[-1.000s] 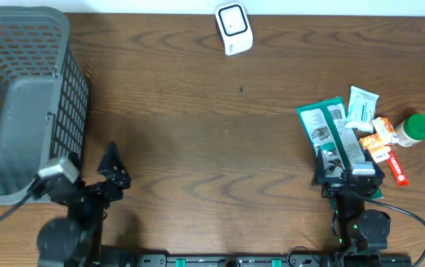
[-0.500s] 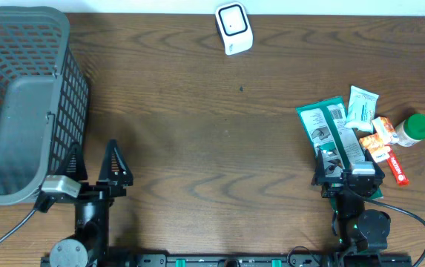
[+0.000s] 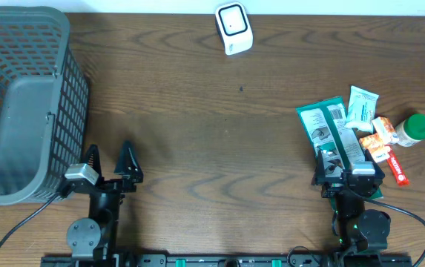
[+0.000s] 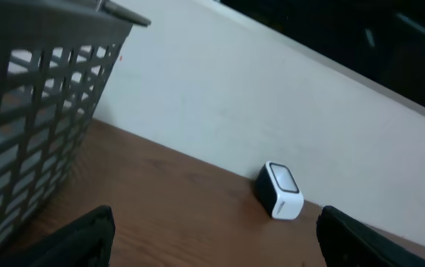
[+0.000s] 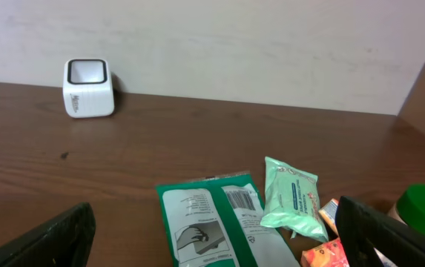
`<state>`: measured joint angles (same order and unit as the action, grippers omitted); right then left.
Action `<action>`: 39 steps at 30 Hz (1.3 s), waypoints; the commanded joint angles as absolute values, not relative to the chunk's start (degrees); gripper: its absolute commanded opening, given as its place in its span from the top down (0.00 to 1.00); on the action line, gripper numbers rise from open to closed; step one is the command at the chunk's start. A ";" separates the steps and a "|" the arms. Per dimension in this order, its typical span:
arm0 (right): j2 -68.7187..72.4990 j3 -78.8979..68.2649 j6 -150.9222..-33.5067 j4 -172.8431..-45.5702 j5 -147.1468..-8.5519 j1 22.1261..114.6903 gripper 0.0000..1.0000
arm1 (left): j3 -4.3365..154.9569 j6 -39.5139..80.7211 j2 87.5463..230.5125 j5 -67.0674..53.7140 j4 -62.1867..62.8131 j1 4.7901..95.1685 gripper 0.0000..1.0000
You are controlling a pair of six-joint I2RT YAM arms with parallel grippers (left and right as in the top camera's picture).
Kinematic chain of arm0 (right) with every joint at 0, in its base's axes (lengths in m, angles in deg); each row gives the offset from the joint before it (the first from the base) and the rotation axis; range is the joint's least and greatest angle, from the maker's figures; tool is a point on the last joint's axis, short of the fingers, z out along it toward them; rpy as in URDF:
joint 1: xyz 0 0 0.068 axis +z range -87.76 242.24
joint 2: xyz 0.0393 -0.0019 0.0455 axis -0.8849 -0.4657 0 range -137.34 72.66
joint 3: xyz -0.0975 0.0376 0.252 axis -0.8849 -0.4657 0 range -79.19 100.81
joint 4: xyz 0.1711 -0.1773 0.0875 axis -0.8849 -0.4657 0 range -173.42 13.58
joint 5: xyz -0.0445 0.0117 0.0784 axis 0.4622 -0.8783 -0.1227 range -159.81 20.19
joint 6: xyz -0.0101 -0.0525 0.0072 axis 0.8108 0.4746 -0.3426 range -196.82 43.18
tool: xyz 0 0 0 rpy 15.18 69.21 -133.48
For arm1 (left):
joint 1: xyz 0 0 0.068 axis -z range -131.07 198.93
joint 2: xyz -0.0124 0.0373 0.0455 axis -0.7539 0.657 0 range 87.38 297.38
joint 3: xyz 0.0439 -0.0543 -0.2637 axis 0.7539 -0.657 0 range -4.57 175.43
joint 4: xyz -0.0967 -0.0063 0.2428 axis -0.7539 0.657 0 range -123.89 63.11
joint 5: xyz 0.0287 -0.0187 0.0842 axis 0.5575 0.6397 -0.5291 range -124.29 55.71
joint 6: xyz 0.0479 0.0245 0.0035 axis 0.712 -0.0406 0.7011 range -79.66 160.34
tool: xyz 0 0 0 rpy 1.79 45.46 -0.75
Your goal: Scan the item barcode
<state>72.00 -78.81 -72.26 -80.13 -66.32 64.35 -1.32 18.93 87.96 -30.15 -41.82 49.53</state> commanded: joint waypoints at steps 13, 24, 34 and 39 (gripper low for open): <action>72.39 -78.88 -73.13 -80.30 -65.77 64.20 0.01 | -4.34 28.26 87.48 -29.76 -31.35 50.41 0.13; 72.39 -78.88 -73.13 -80.30 -65.77 64.20 0.01 | -4.34 42.56 87.48 -29.78 -30.10 50.67 0.13; 72.39 -78.88 -73.13 -80.30 -65.77 64.20 0.01 | -4.34 42.67 87.48 -29.78 -30.14 50.69 0.12; 72.39 -78.88 -73.13 -80.30 -65.77 64.20 0.01 | -4.34 42.67 87.48 -29.78 -30.14 50.69 0.12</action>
<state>71.97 -78.81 -72.26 -80.13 -66.32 64.35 -3.90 41.90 87.96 -30.39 -32.79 50.54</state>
